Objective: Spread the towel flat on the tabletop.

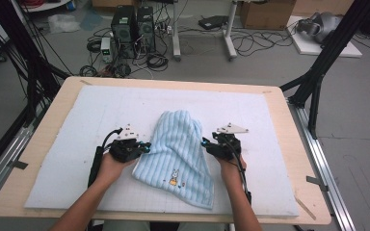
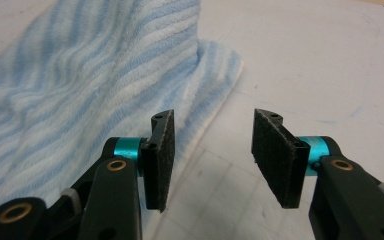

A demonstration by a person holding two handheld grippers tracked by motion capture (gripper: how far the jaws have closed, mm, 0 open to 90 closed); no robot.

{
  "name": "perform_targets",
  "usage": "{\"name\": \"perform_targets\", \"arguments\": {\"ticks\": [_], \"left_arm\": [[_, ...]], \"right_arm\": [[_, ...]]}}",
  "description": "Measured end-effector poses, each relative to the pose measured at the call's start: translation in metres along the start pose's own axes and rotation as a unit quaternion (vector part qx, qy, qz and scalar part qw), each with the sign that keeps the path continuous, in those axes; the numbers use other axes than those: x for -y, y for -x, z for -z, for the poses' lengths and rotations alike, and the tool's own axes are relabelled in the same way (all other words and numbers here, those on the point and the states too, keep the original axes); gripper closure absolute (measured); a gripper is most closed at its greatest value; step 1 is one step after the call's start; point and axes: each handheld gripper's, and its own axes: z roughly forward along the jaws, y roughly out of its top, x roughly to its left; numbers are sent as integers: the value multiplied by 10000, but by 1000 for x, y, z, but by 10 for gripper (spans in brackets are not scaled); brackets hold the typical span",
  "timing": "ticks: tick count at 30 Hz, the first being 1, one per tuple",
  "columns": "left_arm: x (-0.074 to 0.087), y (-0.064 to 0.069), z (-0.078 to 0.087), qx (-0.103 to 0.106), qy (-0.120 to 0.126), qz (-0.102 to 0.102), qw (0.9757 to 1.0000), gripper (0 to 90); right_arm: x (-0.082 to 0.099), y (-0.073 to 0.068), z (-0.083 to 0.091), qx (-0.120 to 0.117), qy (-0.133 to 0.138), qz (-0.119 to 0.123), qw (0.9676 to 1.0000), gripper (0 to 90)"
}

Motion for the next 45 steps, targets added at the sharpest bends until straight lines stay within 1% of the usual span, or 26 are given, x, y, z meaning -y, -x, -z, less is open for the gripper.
{"name": "perform_targets", "arguments": {"ticks": [2, 5, 8, 9, 12, 14, 15, 16, 18, 19, 20, 21, 22, 23, 25, 27, 30, 31, 33, 35, 36, 38, 40, 42, 43, 45], "left_arm": [[3, 0, 5, 35, 9, 31, 10000, 895], [9, 0, 13, 101, 39, 124, 9999, 895], [15, 1, 20, 128, 49, 142, 9998, 895], [17, 1, 22, 149, 61, 155, 9998, 895], [22, 3, 26, 192, 77, 197, 9996, 895], [25, 4, 28, 251, 85, 209, 9994, 895], [26, 5, 29, 275, 99, 213, 9993, 895], [26, 4, 30, 295, 132, 211, 9993, 895], [26, 3, 31, 369, 218, 253, 9988, 894], [24, 1, 31, 372, 256, 267, 9986, 892], [21, -1, 31, 316, 325, 274, 9986, 876], [18, -4, 31, 250, 388, 345, 9983, 803], [14, -7, 31, 241, 438, 457, 9977, 717], [10, -10, 30, 181, 492, 526, 9972, 664], [3, -15, 28, -46, 551, 483, 9973, 579], [-3, -21, 23, -205, 650, 617, 9958, 478], [-11, -29, 17, -341, 822, 701, 9936, 434], [-14, -31, 15, -367, 832, 685, 9935, 431], [-19, -35, 11, -434, 936, 711, 9921, 424], [-24, -39, 6, -418, 920, 662, 9927, 423], [-28, -42, 3, -446, 922, 659, 9926, 423], [-31, -45, -2, -381, 954, 699, 9922, 417], [-36, -47, -9, -383, 934, 660, 9927, 408], [-39, -49, -15, -363, 921, 658, 9929, 399], [-39, -50, -18, -360, 972, 665, 9924, 391], [-42, -52, -25, -298, 880, 723, 9931, 374]], "right_arm": [[-4, -4, -8, -37, -30, 13, 10000, 525], [-9, -11, -20, -32, -250, 70, 9997, 533], [-9, -16, -29, -88, -446, 130, 9989, 536], [-8, -17, -32, -95, -524, 202, 9984, 543], [-5, -20, -38, -150, -728, 273, 9969, 570], [-5, -22, -38, -234, -727, 326, 9965, 672], [-5, -22, -38, -313, -740, 365, 9961, 778], [-6, -24, -37, -424, -757, 440, 9953, 827], [-6, -27, -35, -411, -798, 685, 9936, 856], [-6, -26, -32, -444, -812, 731, 9930, 857], [-5, -25, -29, -443, -809, 761, 9928, 857], [-4, -23, -24, -451, -773, 797, 9928, 857], [-3, -22, -19, -475, -760, 820, 9926, 857], [-2, -20, -12, -464, -680, 846, 9930, 857], [1, -17, 0, -433, -612, 903, 9931, 855], [4, -12, 9, -399, -594, 946, 9929, 853], [8, -7, 13, -432, -516, 926, 9934, 850], [9, -7, 14, -430, -533, 919, 9934, 849], [11, -7, 14, -454, -504, 958, 9931, 842], [12, -9, 13, -492, -504, 1029, 9922, 824], [13, -9, 13, -520, -489, 1042, 9920, 804], [12, -10, 13, -522, -429, 1021, 9925, 704], [11, -11, 15, -500, -280, 1028, 9931, 594], [10, -13, 18, -395, -174, 1117, 9928, 535], [9, -12, 19, -379, -122, 1120, 9929, 483], [8, -10, 20, -348, -34, 1041, 9940, 435]]}}
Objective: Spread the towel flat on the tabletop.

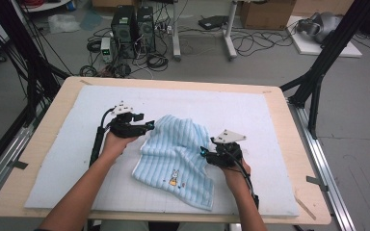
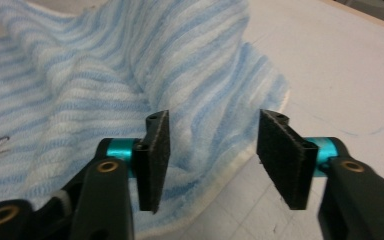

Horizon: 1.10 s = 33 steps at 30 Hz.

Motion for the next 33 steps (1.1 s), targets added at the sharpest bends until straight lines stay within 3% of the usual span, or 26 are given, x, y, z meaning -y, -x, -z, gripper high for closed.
{"name": "perform_targets", "arguments": {"ticks": [6, 11, 16, 20, 22, 25, 27, 33], "left_arm": [[-10, 2, -23, 131, -74, 38, 9999, 358], [-24, 9, -44, 328, -101, 108, 9994, 337], [-37, 26, -58, 508, -124, -88, 9986, 333], [-37, 35, -69, 538, -263, -171, 9981, 344], [-34, 38, -73, 622, -393, -274, 9969, 403], [-28, 42, -76, 665, -742, -611, 9931, 637], [-24, 44, -75, 676, -788, -737, 9919, 821], [-10, 44, -53, 853, -746, -720, 9909, 860]], "right_arm": [[2, 7, 2, 96, 99, -318, 9994, 371], [4, 10, 2, 137, 113, -375, 9991, 371], [5, 12, 4, 203, 141, -448, 9987, 371], [7, 13, 6, 218, 162, -511, 9983, 371], [9, 14, 7, 237, 159, -546, 9981, 371], [10, 15, 7, 250, 160, -583, 9979, 372], [10, 15, 7, 260, 160, -585, 9978, 374], [11, 18, 8, 326, 230, -753, 9964, 427]]}}
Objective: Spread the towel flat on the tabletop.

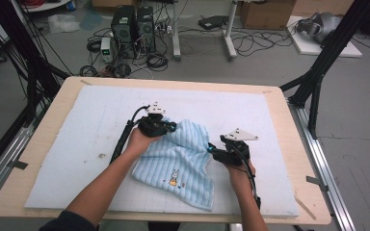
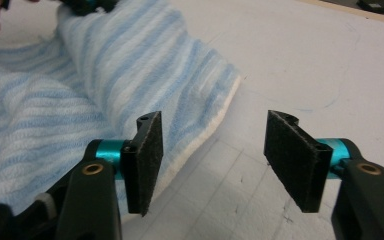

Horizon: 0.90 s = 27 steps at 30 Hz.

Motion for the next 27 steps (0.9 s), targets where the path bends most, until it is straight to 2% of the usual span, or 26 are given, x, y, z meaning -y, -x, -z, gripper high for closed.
{"name": "perform_targets", "arguments": {"ticks": [2, 5, 10, 12, 15, 16, 17, 19, 21, 23, 27], "left_arm": [[6, 3, 8, 11, -3, -80, 10000, 862], [15, 9, 19, 79, 58, -84, 9999, 864], [25, 19, 32, 211, 85, -203, 9995, 864], [28, 22, 34, 217, 117, -202, 9995, 864], [31, 24, 35, 255, 92, -192, 9994, 864], [32, 25, 35, 263, 106, -174, 9994, 864], [33, 25, 36, 265, 132, -166, 9994, 864], [35, 24, 37, 283, 130, -121, 9994, 864], [38, 23, 38, 276, 125, -80, 9995, 863], [40, 22, 39, 286, 132, -38, 9995, 862], [43, 20, 43, 297, 157, 46, 9994, 854]], "right_arm": [[-2, 2, -1, 20, 65, -113, 9999, 463], [-8, 3, -5, 33, 114, -230, 9997, 484], [-25, 4, -18, -71, 146, -433, 9989, 480], [-33, 4, -27, -155, 145, -583, 9981, 463], [-43, 3, -43, -428, 50, -741, 9963, 428], [-46, 1, -49, -515, -24, -748, 9959, 432], [-47, 0, -55, -662, -131, -795, 9945, 483], [-47, -2, -60, -901, -249, -717, 9930, 689], [-47, -6, -60, -1025, -322, -455, 9932, 839], [-48, -11, -55, -1001, -350, -187, 9942, 854], [-49, -15, -40, -1073, -279, 99, 9938, 858]]}}
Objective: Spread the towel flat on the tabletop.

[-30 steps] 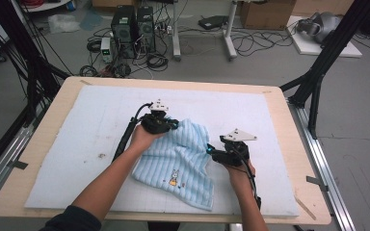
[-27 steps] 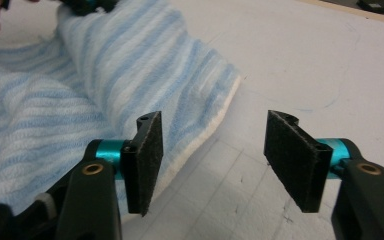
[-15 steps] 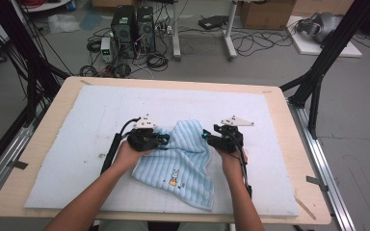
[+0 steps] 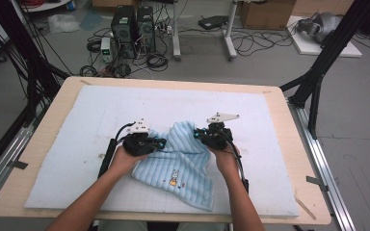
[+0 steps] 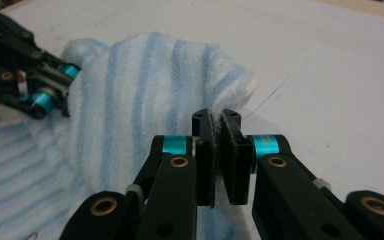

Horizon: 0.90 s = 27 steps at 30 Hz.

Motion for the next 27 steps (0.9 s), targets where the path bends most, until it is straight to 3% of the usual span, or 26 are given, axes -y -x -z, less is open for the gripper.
{"name": "perform_targets", "arguments": {"ticks": [2, 7, 11, 15, 20, 24, 27], "left_arm": [[1, 0, 2, 13, -26, 13, 10000, 850], [0, 0, 5, 2, 36, 31, 10000, 832], [-4, -1, 9, -289, 317, 72, 9991, 704], [-15, -9, 17, -604, 633, 175, 9960, 533], [-32, -23, 20, -829, 830, 327, 9926, 470], [-36, -38, 13, -843, 606, 589, 9928, 432], [-30, -43, 3, -587, 288, 801, 9946, 413]], "right_arm": [[6, -3, 7, -122, -9, 160, 9998, 858], [29, -8, 21, -239, -223, 300, 9990, 857], [41, -13, 28, -326, -372, 416, 9979, 858], [53, -22, 29, -437, -576, 671, 9951, 858], [60, -26, 29, -530, -734, 764, 9930, 857], [62, -26, 29, -530, -789, 827, 9920, 857], [62, -25, 30, -510, -794, 834, 9920, 856]]}}
